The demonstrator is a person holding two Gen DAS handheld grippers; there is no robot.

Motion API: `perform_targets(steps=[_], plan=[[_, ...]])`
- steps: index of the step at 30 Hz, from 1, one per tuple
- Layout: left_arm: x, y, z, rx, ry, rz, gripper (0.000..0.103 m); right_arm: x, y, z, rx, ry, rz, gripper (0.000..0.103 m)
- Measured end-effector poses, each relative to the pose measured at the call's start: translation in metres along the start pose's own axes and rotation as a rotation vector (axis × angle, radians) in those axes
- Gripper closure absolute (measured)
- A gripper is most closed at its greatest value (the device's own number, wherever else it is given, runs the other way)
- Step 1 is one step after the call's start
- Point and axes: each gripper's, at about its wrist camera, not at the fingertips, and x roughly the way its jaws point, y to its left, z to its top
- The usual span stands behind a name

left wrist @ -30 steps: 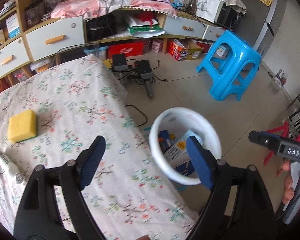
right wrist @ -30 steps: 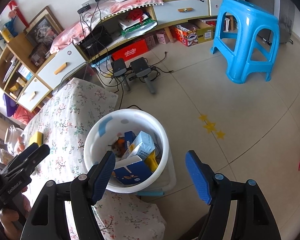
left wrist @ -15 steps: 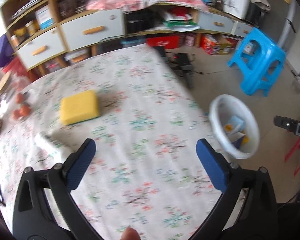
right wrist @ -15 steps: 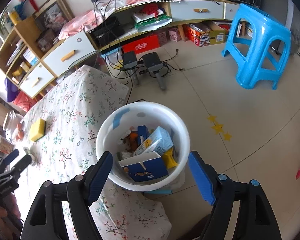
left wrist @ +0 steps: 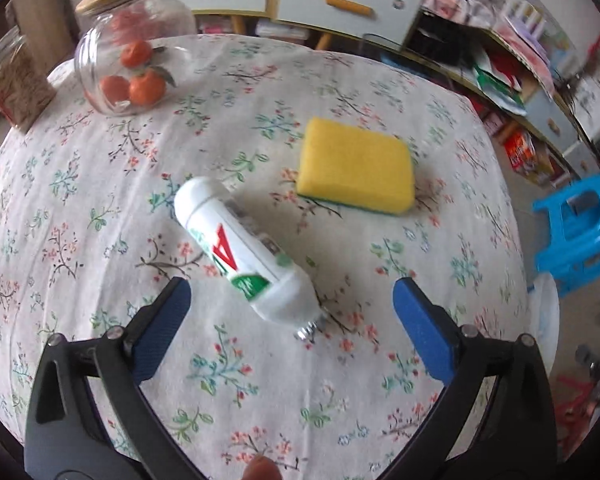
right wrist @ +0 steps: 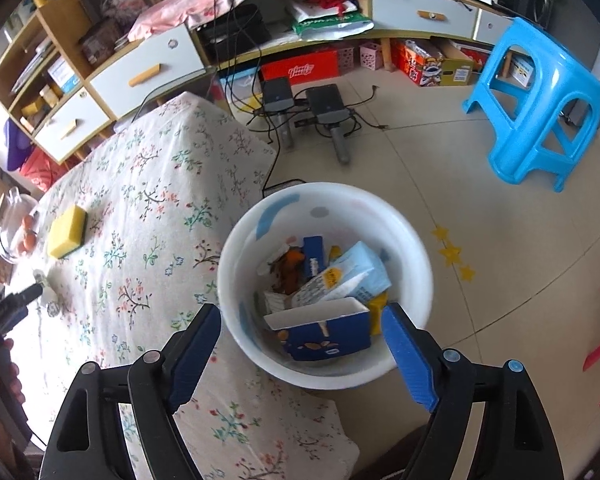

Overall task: Collect trash
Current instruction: 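Move the open left tool back over the table toward the white AD bottle, then grasp the white AD bottle with the left tool while the right tool grasps the yellow sponge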

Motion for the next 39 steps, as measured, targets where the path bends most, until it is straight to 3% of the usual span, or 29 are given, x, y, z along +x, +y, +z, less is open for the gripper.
perform_targets(steps=[6, 8, 11, 12, 13, 15, 24, 30, 35, 39], plan=[[0.017, 0.008, 0.003, -0.069, 0.023, 0.009, 0.003, 0.011, 0.027, 0.004, -0.022, 0.015, 0.010, 0.019], [0.019, 0.008, 0.005, -0.080, 0.031, 0.013, 0.009, 0.014, 0.038, 0.006, -0.036, 0.019, 0.014, 0.019], [0.025, 0.016, 0.006, -0.111, 0.054, -0.005, 0.030, 0.020, 0.053, 0.007, -0.056, 0.026, 0.016, 0.019], [0.026, 0.020, 0.006, -0.122, 0.059, -0.022, 0.045, 0.022, 0.059, 0.007, -0.064, 0.027, 0.015, 0.019], [0.027, 0.023, 0.006, -0.126, 0.064, -0.033, 0.053, 0.024, 0.064, 0.008, -0.073, 0.028, 0.013, 0.019], [0.024, 0.028, 0.005, -0.130, 0.065, -0.042, 0.060, 0.027, 0.073, 0.009, -0.086, 0.029, 0.011, 0.019], [-0.019, 0.055, 0.006, -0.079, 0.000, -0.074, 0.062, 0.048, 0.137, 0.010, -0.126, 0.046, 0.065, 0.019], [-0.043, 0.078, 0.005, -0.042, -0.047, -0.084, 0.062, 0.052, 0.202, 0.005, -0.191, -0.007, 0.116, 0.018], [-0.058, 0.101, 0.004, -0.042, -0.085, -0.086, 0.062, 0.059, 0.255, 0.007, -0.214, -0.024, 0.192, 0.002], [-0.065, 0.119, 0.003, -0.054, -0.102, -0.079, 0.062, 0.071, 0.295, 0.014, -0.234, -0.052, 0.190, 0.001]])
